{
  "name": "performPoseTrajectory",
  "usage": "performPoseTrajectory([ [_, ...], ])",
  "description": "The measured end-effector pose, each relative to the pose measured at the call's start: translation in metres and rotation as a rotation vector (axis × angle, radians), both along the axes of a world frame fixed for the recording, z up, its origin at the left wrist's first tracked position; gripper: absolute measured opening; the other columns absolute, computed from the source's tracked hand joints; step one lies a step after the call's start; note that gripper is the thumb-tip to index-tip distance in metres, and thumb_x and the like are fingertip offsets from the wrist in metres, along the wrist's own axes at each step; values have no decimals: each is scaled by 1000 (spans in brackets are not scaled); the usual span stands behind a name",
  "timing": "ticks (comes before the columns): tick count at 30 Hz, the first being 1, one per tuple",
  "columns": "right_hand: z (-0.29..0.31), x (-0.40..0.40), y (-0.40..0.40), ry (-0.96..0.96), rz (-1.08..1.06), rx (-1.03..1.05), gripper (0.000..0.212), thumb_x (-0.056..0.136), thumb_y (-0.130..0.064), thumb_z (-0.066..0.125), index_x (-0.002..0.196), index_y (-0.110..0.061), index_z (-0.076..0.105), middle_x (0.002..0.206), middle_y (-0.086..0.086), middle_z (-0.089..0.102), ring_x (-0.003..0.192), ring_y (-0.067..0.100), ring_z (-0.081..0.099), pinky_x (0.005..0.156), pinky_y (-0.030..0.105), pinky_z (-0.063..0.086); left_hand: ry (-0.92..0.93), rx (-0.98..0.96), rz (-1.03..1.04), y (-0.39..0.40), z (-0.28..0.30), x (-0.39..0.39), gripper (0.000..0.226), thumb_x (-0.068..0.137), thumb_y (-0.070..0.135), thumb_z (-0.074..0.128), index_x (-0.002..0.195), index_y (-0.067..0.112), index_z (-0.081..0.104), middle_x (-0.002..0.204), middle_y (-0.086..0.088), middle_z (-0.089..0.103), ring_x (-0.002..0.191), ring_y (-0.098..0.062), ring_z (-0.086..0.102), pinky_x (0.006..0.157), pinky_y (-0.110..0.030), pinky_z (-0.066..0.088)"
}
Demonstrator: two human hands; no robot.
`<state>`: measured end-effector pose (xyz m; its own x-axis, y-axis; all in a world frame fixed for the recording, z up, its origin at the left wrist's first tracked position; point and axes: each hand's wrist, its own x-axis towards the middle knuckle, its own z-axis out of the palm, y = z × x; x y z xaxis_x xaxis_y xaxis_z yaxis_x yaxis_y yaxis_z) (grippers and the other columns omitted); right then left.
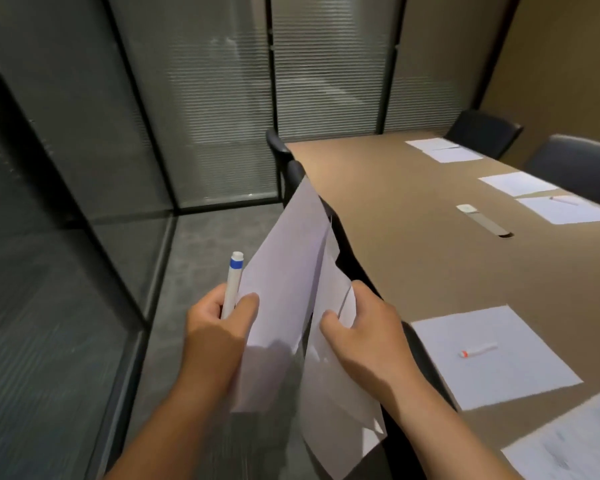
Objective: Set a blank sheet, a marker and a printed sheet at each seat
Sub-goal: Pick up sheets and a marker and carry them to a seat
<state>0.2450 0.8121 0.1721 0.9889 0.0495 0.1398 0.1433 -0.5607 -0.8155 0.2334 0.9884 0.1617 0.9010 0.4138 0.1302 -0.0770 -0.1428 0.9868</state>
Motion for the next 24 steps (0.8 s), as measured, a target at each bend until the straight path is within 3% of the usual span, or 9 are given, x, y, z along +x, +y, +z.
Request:
performPoseTrajectory([
  [5, 19, 147, 8, -44, -123, 11, 14, 82, -28, 56, 91, -17, 57, 85, 2, 66, 78, 22, 61, 72, 38, 54, 11, 36, -63, 7, 18, 159, 33, 86, 13, 61, 55, 19, 49, 51, 10, 42, 54, -13, 39, 51, -30, 35],
  [10, 37, 259, 5, -138, -312, 39, 20, 80, -22, 59, 81, -4, 51, 75, 14, 61, 69, 28, 55, 64, 38, 47, -3, -117, -203, 2, 38, 291, 26, 84, 15, 67, 60, 18, 58, 56, 10, 48, 56, -8, 44, 54, -28, 38],
  [13, 37, 318, 3, -160, -394, 51, 19, 79, -17, 59, 77, -3, 47, 70, 13, 58, 58, 23, 47, 56, 32, 42, -13, -174, -327, -8, 36, 367, 14, 86, 11, 64, 75, 4, 61, 68, -2, 56, 65, -17, 50, 60, -34, 42],
  [15, 35, 355, 3, -175, -462, 37, 19, 79, -16, 59, 72, -6, 44, 63, 6, 53, 52, 13, 39, 50, 27, 38, -14, -175, -405, -10, 30, 417, 21, 82, 15, 66, 86, -4, 59, 75, -9, 56, 68, -21, 51, 63, -37, 41],
  [18, 38, 411, 3, -188, -604, 67, 19, 79, -17, 58, 67, -17, 44, 60, -5, 53, 52, 9, 42, 49, 20, 37, -6, -226, -528, -14, 27, 499, 47, 69, 30, 66, 91, -10, 53, 78, -8, 53, 71, -23, 47, 66, -40, 39],
  [20, 43, 446, 2, -164, -706, 73, 10, 79, -18, 58, 73, -15, 51, 66, -6, 60, 57, 11, 50, 56, 25, 45, 37, -221, -587, -19, 31, 551, 52, 69, 35, 67, 91, -9, 52, 79, -7, 52, 71, -24, 47, 66, -40, 40],
  [22, 47, 474, -4, -144, -804, 83, 13, 79, -21, 58, 85, -9, 57, 80, 4, 66, 73, 24, 61, 66, 38, 52, 48, -193, -675, -27, 33, 594, 43, 76, 34, 66, 86, -5, 54, 76, -10, 51, 69, -25, 48, 63, -41, 41],
  [24, 45, 497, -11, -99, -894, 110, 15, 81, -21, 57, 88, -8, 58, 83, 7, 67, 78, 28, 62, 66, 40, 54, 81, -160, -741, -39, 32, 627, 39, 77, 33, 66, 75, -1, 47, 70, -9, 43, 66, -24, 40, 61, -41, 35],
])
